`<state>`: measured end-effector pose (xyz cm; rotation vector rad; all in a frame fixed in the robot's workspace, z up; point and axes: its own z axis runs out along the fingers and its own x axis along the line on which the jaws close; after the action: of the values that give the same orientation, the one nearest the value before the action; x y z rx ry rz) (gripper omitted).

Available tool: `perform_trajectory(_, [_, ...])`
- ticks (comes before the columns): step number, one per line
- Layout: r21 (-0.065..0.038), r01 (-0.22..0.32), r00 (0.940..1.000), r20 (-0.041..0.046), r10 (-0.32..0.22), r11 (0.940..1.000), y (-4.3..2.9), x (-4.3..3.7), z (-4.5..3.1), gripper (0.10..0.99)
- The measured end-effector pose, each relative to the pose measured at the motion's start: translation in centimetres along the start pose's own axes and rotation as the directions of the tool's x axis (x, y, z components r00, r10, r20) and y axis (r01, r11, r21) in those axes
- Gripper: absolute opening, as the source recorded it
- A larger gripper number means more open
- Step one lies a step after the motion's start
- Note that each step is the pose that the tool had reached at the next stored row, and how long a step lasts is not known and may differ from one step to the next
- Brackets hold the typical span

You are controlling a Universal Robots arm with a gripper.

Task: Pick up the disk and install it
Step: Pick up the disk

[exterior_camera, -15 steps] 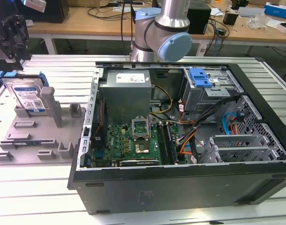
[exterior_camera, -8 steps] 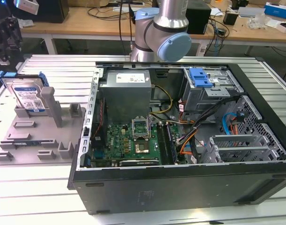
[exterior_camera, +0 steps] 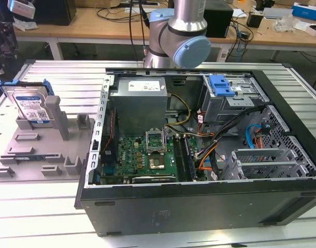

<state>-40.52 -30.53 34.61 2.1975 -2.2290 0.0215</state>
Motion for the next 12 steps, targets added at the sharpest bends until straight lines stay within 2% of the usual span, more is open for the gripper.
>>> perform_trajectory(5, [0.001, 0.042, 0.9991, -0.0026, -0.042, 0.9991, 0.01, 0.21, 0.24, 0.541])
perform_trajectory(12, [0.001, 0.048, 0.9989, -0.0044, -0.048, 0.9989, 0.19, 0.43, 0.64, 0.541])
